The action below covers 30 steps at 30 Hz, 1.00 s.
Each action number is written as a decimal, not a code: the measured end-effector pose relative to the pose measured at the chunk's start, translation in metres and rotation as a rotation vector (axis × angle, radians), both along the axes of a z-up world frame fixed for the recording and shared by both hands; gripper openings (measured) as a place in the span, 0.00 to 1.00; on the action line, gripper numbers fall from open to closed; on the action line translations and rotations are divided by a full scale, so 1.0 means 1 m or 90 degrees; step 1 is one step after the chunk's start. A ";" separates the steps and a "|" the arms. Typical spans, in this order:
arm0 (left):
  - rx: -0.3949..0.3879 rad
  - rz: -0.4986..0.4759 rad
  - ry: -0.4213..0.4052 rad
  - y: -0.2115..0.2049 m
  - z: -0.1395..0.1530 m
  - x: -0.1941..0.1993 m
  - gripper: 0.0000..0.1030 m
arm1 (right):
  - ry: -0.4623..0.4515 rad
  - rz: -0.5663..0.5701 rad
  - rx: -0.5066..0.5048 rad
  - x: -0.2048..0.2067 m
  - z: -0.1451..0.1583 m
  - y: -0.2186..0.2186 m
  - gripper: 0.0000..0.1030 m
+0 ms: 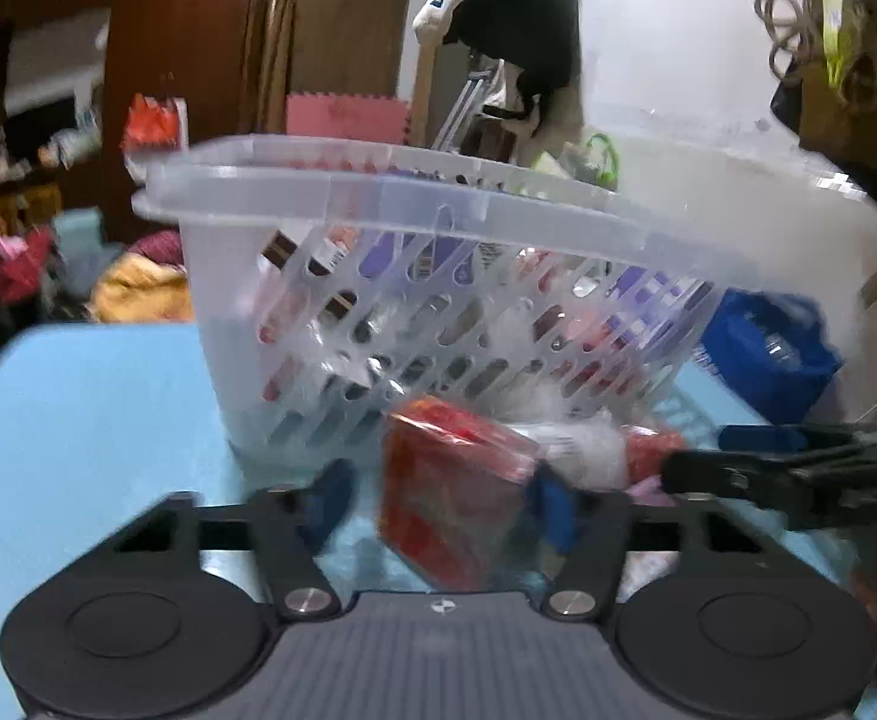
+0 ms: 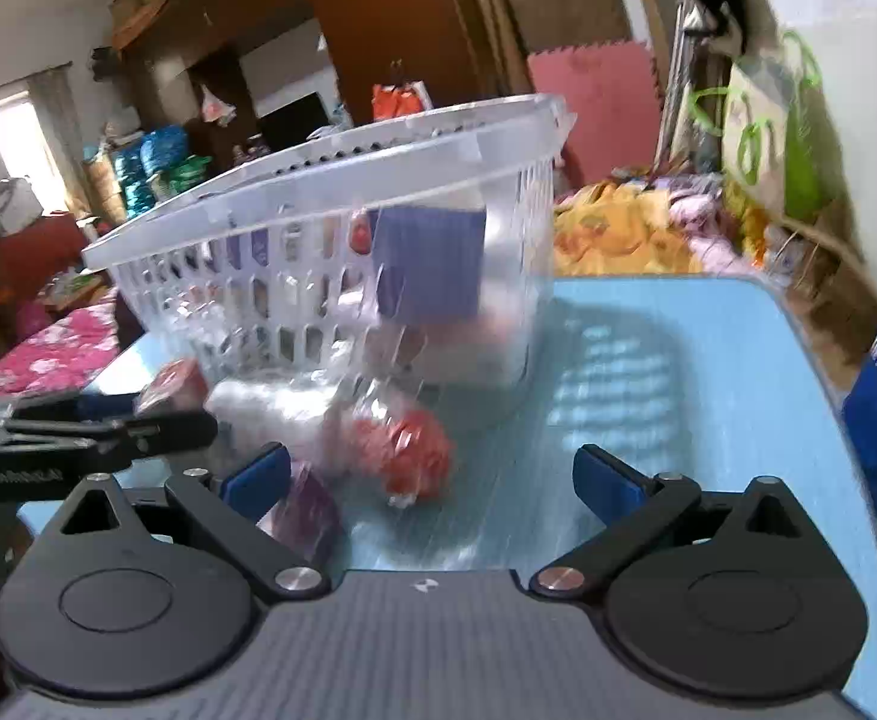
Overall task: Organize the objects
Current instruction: 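Grasp red box with left tool while right tool grasps second red bagged ball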
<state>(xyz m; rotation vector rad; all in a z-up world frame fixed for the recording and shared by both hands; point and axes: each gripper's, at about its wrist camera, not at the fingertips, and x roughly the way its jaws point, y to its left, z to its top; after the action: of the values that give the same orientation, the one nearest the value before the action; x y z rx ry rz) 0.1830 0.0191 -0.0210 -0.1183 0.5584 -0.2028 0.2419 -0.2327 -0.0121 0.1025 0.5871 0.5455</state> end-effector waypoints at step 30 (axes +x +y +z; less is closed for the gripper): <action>-0.015 0.029 -0.032 0.008 -0.003 -0.014 0.34 | -0.028 0.039 0.016 -0.019 0.001 0.005 0.46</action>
<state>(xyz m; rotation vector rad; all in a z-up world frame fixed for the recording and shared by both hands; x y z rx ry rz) 0.1685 0.0268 -0.0239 -0.1487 0.5021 -0.1680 0.2229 -0.2277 -0.0111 0.0967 0.5422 0.6134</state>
